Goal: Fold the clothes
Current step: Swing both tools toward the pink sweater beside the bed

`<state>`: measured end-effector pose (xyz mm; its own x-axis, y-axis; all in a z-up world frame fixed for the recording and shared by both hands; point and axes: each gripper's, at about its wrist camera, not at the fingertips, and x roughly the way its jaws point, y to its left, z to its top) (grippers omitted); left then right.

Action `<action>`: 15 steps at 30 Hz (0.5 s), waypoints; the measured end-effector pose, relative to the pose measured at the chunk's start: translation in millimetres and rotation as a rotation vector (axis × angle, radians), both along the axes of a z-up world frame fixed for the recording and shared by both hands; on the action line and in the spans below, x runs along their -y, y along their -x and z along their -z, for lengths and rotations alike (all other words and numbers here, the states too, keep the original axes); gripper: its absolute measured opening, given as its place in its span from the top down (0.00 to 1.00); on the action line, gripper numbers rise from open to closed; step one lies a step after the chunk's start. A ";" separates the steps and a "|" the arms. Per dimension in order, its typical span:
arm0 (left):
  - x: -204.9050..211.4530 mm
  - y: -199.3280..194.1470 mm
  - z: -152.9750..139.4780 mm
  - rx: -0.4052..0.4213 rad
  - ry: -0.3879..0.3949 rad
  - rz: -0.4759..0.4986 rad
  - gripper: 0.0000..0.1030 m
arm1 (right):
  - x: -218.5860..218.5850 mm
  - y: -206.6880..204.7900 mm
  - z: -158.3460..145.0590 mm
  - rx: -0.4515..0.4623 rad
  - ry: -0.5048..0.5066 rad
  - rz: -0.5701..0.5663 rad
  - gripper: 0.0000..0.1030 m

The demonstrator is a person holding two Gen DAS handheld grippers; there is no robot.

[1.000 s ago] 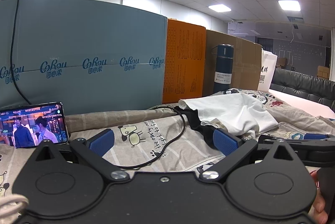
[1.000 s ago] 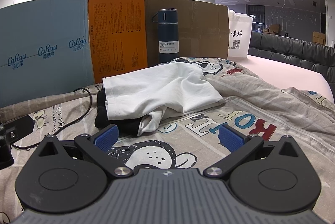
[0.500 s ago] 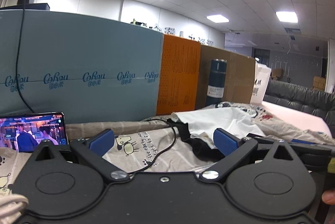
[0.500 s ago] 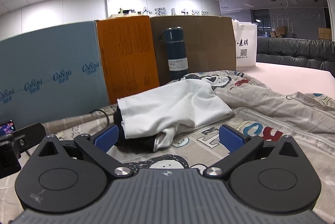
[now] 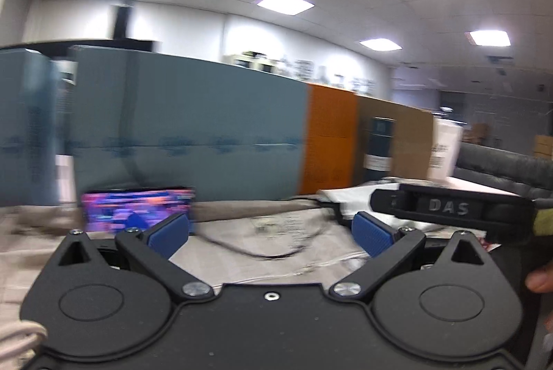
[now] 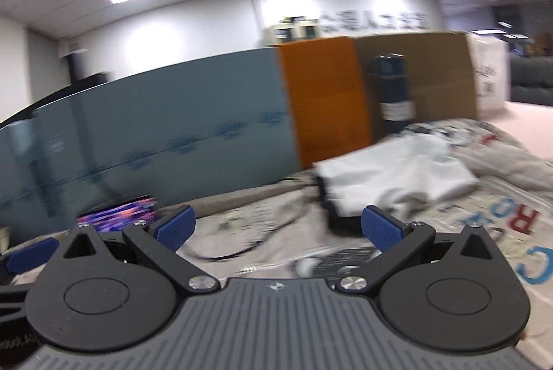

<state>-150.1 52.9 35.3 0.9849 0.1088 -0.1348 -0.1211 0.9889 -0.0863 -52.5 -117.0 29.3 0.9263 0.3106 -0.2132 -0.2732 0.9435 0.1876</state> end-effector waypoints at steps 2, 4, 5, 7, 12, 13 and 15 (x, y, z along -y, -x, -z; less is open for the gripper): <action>-14.1 21.6 -1.9 0.020 -0.020 -0.076 0.00 | -17.4 3.2 -3.7 0.010 0.005 -0.084 0.00; -29.8 41.6 -2.9 0.036 -0.039 -0.166 0.00 | -35.5 4.9 -7.3 0.007 0.003 -0.180 0.00; -38.0 51.1 -2.8 0.042 -0.042 -0.208 0.00 | -45.6 4.7 -9.4 -0.002 -0.001 -0.231 0.00; -56.4 69.5 -1.6 0.056 -0.030 -0.298 0.00 | -65.8 2.8 -13.5 -0.022 -0.010 -0.332 0.00; -110.1 116.4 -0.4 0.129 0.059 -0.522 0.00 | -123.8 -3.0 -24.1 -0.060 -0.051 -0.537 0.00; -120.8 126.5 -0.5 0.148 0.075 -0.574 0.00 | -136.5 -3.0 -27.0 -0.065 -0.060 -0.583 0.00; -142.7 146.5 -0.8 0.189 0.109 -0.670 0.00 | -160.2 -6.9 -30.1 -0.091 -0.084 -0.662 0.00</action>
